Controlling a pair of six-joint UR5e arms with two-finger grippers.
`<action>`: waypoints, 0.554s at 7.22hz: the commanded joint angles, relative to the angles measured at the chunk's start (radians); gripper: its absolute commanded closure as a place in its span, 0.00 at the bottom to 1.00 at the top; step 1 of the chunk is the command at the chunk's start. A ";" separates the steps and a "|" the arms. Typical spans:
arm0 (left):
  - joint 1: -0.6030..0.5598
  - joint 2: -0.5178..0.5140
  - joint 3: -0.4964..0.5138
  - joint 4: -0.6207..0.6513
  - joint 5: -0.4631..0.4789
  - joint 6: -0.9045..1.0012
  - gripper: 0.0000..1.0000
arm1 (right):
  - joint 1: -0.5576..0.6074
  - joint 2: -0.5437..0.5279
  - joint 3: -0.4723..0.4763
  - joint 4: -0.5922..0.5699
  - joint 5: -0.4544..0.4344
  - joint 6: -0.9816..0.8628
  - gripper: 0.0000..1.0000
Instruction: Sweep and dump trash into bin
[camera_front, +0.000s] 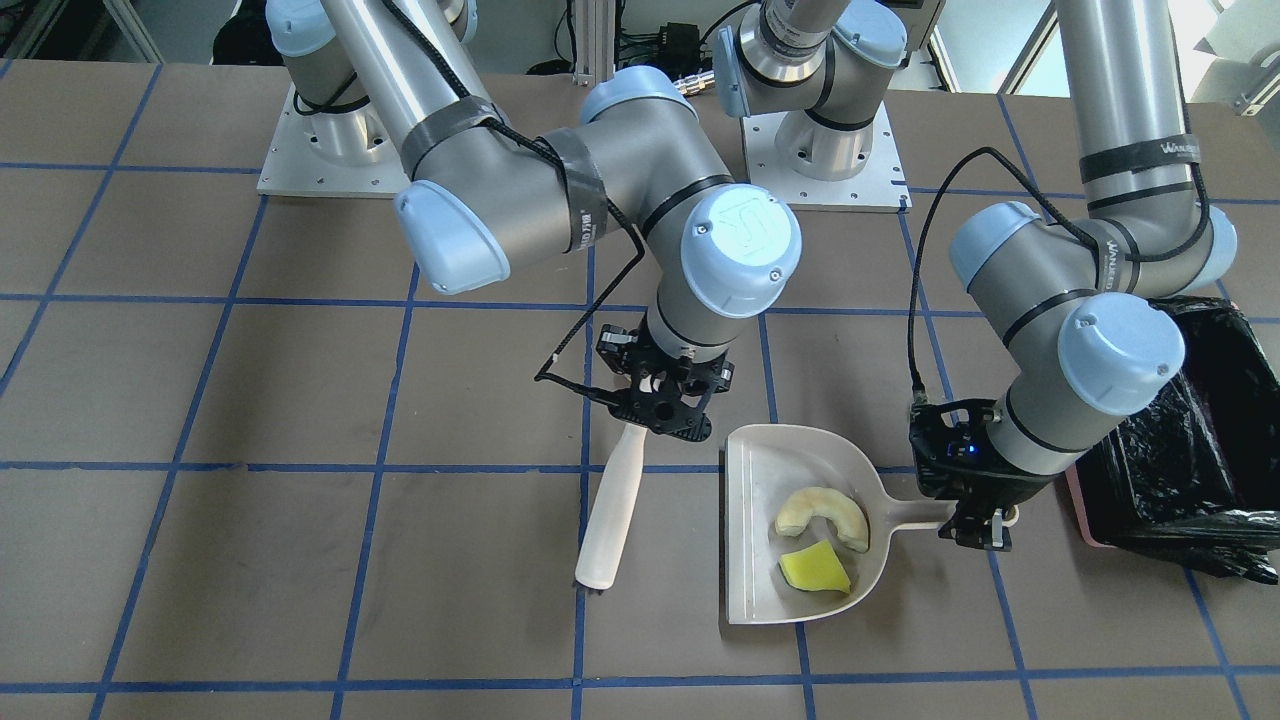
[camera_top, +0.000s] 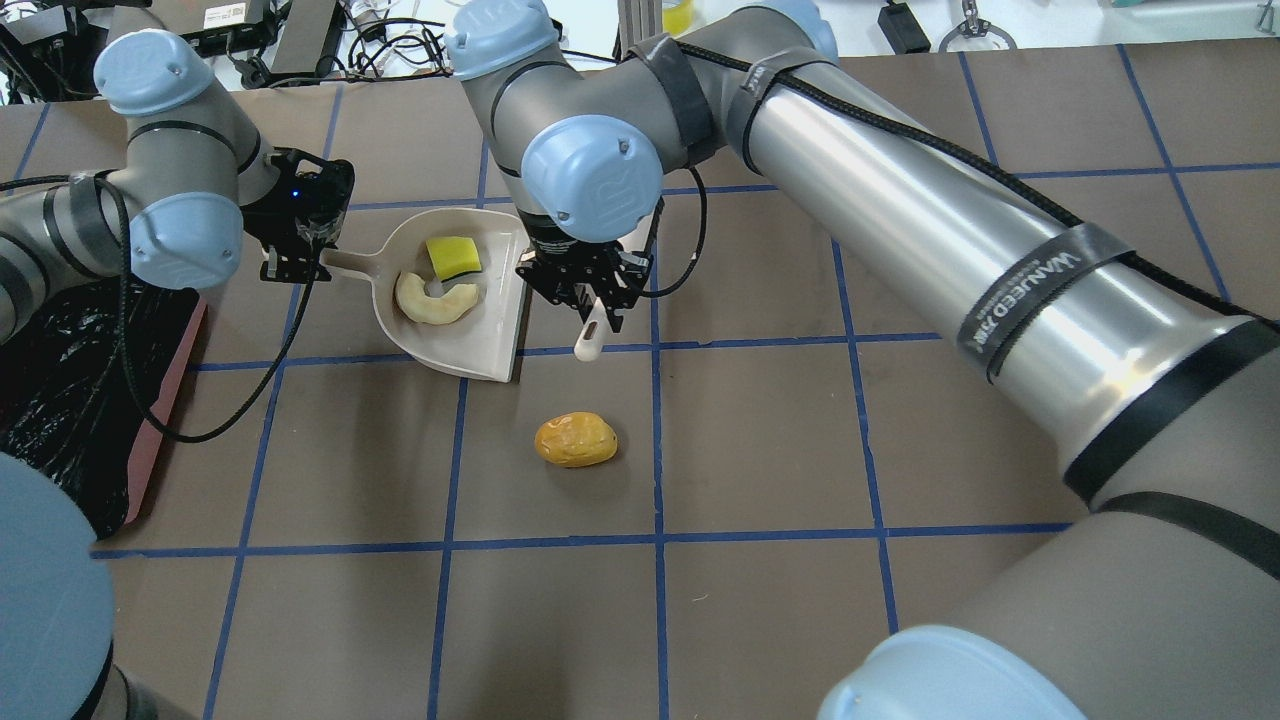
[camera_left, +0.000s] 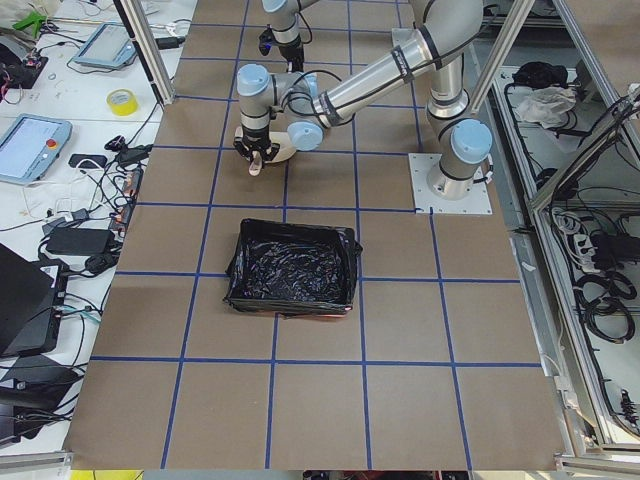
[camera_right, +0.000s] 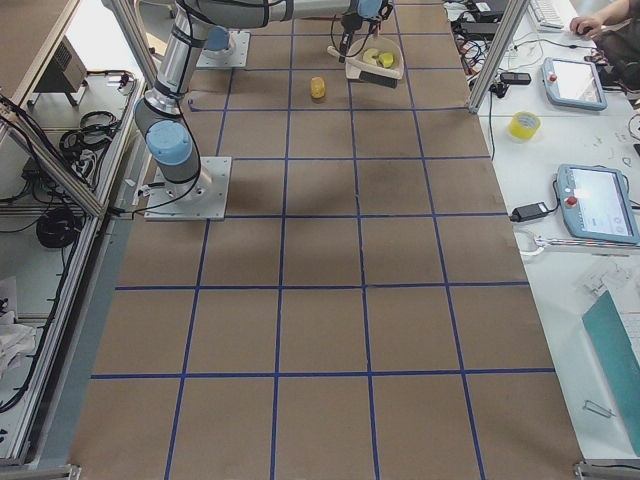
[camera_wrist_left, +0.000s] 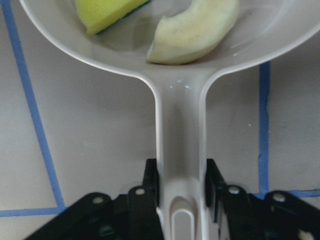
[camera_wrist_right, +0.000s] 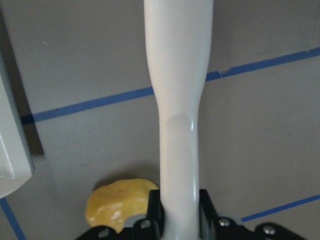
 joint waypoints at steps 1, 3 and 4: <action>0.032 0.110 -0.138 0.000 0.002 0.026 1.00 | -0.010 -0.115 0.173 -0.010 0.000 -0.103 1.00; 0.032 0.211 -0.250 0.003 0.063 0.037 1.00 | 0.001 -0.227 0.368 -0.095 0.017 -0.095 1.00; 0.032 0.260 -0.311 0.009 0.071 0.055 1.00 | 0.014 -0.260 0.437 -0.137 0.020 -0.071 1.00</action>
